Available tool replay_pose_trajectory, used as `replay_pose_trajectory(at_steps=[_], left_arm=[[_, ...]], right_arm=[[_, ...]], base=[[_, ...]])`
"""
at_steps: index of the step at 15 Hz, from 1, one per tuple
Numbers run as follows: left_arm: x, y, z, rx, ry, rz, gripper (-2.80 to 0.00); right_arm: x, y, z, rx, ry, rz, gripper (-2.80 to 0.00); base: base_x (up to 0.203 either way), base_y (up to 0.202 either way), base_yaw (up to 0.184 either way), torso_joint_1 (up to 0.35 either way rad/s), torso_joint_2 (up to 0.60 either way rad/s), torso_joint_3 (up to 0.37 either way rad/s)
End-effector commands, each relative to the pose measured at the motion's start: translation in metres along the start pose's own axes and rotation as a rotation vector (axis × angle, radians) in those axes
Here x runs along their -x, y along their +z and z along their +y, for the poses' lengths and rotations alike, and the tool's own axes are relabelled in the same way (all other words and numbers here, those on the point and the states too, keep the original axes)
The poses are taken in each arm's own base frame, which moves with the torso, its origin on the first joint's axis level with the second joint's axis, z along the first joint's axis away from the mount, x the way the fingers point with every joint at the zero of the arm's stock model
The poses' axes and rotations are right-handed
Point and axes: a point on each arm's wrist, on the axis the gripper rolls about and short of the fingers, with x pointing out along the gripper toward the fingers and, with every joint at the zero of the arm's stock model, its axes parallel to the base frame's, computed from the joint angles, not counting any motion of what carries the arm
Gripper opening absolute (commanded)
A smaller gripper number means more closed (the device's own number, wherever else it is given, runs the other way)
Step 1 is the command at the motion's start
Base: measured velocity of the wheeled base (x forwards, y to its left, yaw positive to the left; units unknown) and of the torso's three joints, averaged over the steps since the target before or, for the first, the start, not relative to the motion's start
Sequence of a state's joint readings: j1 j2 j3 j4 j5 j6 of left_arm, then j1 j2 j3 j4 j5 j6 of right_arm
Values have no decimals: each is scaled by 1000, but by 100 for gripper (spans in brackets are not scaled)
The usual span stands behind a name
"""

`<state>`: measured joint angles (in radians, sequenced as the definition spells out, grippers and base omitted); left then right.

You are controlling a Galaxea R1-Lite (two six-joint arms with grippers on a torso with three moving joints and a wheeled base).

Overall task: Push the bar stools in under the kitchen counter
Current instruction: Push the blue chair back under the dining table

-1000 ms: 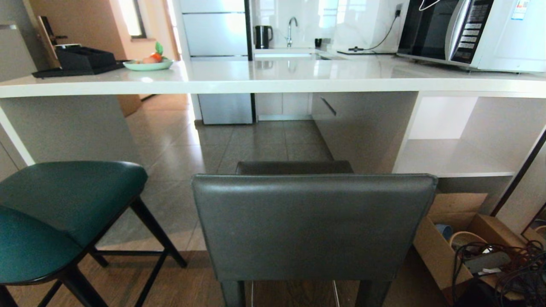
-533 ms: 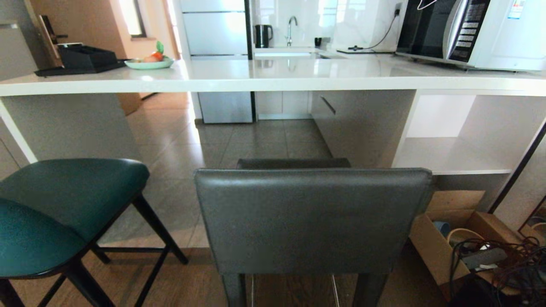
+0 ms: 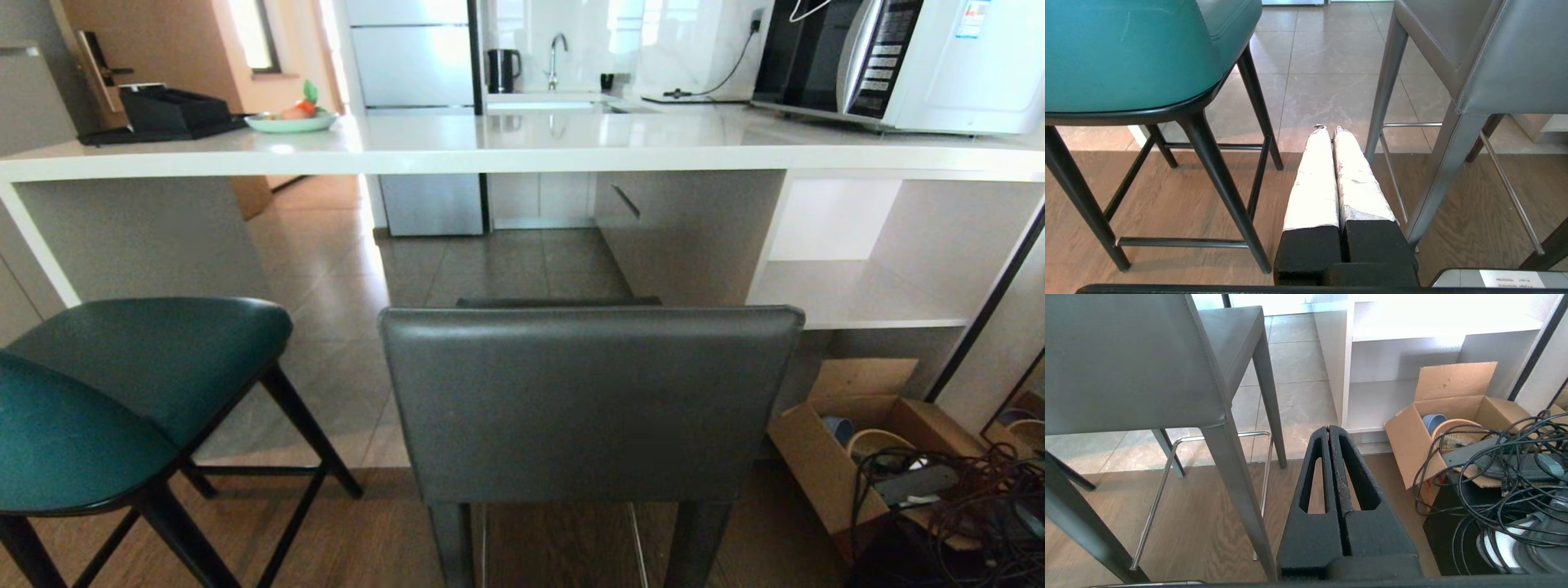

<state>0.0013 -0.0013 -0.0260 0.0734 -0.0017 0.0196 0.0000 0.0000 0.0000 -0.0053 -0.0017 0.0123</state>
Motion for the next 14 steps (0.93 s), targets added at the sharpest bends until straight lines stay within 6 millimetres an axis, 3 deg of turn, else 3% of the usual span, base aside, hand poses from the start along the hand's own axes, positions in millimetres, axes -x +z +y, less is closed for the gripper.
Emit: replay_pose_trajectory(at_steps=[1,6,14], left_arm=[[0,0,0,0,0,1,-280],[0,0,0,0,-1,1,-280],[0,0,0,0,-1,1,-280]], right_arm=[[0,-1,0,0,0,5,-280],[0,-1,0,0,0,5,-280],[0,-1,0,0,0,5,-280]], base=[[0,0,0,0,0,0],[1,16,0,0,0,1],[0,189,-1,2,5,5]])
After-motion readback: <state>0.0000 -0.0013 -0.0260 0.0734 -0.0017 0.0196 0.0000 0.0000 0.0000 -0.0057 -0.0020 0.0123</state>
